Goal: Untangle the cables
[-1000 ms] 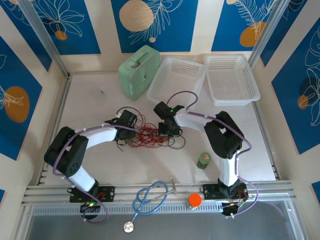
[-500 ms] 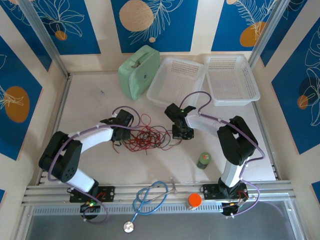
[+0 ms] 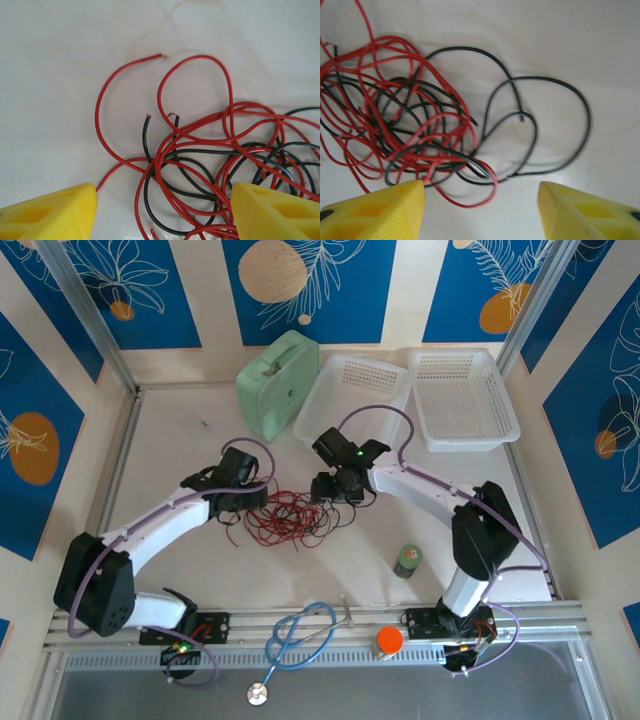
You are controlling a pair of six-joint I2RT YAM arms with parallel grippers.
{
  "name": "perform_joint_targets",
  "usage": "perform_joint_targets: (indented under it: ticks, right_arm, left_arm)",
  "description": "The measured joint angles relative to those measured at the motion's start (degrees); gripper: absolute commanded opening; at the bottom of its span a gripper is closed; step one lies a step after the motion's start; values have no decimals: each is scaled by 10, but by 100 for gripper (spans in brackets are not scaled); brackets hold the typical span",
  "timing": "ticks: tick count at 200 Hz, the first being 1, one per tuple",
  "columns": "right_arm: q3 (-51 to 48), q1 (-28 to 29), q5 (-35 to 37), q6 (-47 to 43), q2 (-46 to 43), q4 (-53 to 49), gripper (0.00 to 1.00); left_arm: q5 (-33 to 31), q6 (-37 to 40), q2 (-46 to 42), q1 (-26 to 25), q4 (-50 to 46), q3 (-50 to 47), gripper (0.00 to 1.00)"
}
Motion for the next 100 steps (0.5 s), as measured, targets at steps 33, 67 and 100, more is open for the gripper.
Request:
perform_joint_targets:
  ticks: [33,67,100]
  right_arm:
    - [55,24,-29,11,102,18,75]
    - [92,49,-26,14,184,13,74]
    - [99,58,18,16,201,-7,55]
  left_arm:
    - [18,-21,51,0,37,-41,69]
    - [17,-35,113,0,77,-55,68]
    - [5,-45,126,0,71,-44,67]
